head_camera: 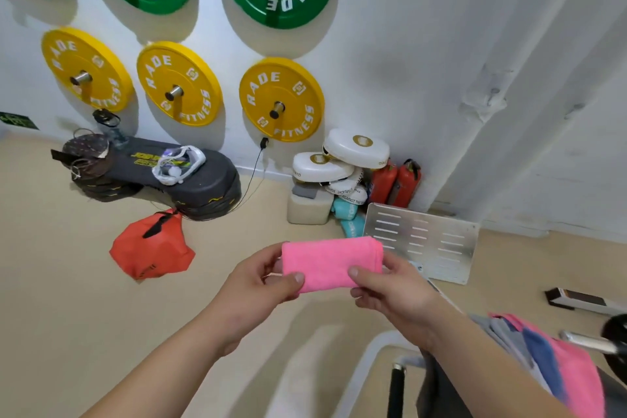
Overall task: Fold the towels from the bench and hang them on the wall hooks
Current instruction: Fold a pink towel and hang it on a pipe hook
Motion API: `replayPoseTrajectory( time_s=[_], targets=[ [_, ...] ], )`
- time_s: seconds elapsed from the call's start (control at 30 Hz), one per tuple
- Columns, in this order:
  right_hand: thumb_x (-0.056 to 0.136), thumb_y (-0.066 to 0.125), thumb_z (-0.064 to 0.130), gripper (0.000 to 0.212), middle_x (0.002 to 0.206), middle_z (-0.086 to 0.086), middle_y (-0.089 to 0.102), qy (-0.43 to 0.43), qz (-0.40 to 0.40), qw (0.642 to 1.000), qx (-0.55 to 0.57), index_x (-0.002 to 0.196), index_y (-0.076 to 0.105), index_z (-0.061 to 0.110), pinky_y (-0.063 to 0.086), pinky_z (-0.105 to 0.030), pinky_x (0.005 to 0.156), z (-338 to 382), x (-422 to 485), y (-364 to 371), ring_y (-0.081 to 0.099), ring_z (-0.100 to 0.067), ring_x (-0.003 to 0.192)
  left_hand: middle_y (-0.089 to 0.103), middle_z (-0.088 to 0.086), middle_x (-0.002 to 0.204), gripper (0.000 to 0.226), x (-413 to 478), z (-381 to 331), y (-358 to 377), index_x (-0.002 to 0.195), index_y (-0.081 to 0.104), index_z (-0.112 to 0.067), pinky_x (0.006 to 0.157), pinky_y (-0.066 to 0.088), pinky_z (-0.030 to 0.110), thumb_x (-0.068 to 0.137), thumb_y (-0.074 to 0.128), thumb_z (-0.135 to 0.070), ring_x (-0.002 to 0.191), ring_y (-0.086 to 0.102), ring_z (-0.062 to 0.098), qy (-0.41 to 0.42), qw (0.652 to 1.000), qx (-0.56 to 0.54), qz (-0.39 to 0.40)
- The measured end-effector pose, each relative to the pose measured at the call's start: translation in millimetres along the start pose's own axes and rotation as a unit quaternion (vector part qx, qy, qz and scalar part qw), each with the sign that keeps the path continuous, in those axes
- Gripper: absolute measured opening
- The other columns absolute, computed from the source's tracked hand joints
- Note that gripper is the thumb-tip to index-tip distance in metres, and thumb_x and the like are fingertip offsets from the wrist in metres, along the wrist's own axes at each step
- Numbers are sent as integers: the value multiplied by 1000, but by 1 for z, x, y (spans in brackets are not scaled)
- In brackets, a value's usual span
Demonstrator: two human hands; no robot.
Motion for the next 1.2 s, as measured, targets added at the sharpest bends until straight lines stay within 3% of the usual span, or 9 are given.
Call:
replayPoseTrajectory(
  time_s=[0.13, 0.23, 0.37, 0.63, 0.83, 0.93, 1.0, 1.07, 1.2],
  targets=[
    [86, 81, 14, 51, 106, -3, 78, -117, -99, 986, -63, 131, 59, 21, 61, -35, 83, 48, 25, 18, 75, -23, 97, 76, 12, 105, 34, 41, -27, -48, 120, 71, -28, 85, 60, 38, 91, 73, -8, 87, 69, 19, 8, 1000, 7, -15],
    [85, 83, 19, 67, 108, -3, 73, -196, -162, 957, -140, 140, 51, 40, 61, -37, 85, 88, 30, 11, 73, -24, 91, 75, 17, 96, 43, 76, -47, -53, 124, 64, -32, 85, 60, 42, 90, 74, -8, 81, 71, 22, 9, 1000, 10, -17],
    [86, 80, 22, 57, 110, 6, 69, -194, -197, 945, -173, 129, 58, 53, 63, -43, 82, 127, 33, -23, 73, -26, 85, 77, 7, 96, 38, 121, -83, -24, 117, 67, -33, 78, 61, 35, 87, 78, -11, 81, 76, 28, 14, 1000, 24, 9],
    [94, 71, 15, 42, 113, 0, 68, -204, -228, 945, -116, 123, 64, 44, 57, -22, 64, 205, 75, -133, 74, -21, 78, 78, 7, 92, 35, 243, -160, 64, 113, 71, -33, 81, 62, 44, 83, 82, -17, 86, 75, 29, 43, 993, 81, 71],
    [93, 72, 15, 33, 106, -5, 68, -225, -254, 933, -122, 112, 70, 43, 64, -40, 71, 295, 115, -223, 73, -21, 73, 76, 8, 94, 39, 340, -235, 135, 116, 67, -34, 68, 61, 34, 82, 84, -25, 85, 74, 29, 77, 987, 106, 89],
    [93, 73, 18, 30, 108, -8, 68, -231, -280, 925, -117, 114, 69, 39, 65, -42, 74, 346, 125, -270, 74, -24, 76, 77, 9, 92, 37, 381, -292, 178, 117, 67, -28, 74, 62, 40, 85, 82, -20, 77, 74, 23, 118, 978, 120, 119],
    [94, 71, 20, 28, 109, -7, 67, -243, -301, 913, -127, 117, 67, 36, 65, -41, 73, 388, 130, -300, 74, -25, 78, 77, 6, 93, 35, 408, -335, 209, 119, 65, -28, 73, 62, 36, 88, 78, -22, 74, 74, 22, 148, 971, 127, 137],
    [96, 69, 22, 26, 109, -7, 66, -255, -323, 901, -139, 119, 65, 33, 66, -40, 73, 433, 134, -329, 74, -26, 77, 76, 2, 95, 32, 434, -376, 239, 120, 63, -32, 76, 63, 33, 90, 75, -28, 79, 75, 23, 170, 963, 137, 158],
    [96, 68, 27, 26, 110, -7, 66, -274, -362, 875, -167, 120, 64, 35, 66, -42, 76, 522, 139, -380, 76, -33, 81, 76, -6, 96, 33, 489, -456, 289, 119, 64, -37, 89, 61, 43, 89, 76, -34, 83, 76, 20, 216, 941, 162, 202]
  ],
)
Point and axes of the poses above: each hand's wrist, its own x-axis towards the middle knuckle, its own y-axis out of the palm, z = x × y, the point moved 10 cm from there along x, towards the middle knuckle
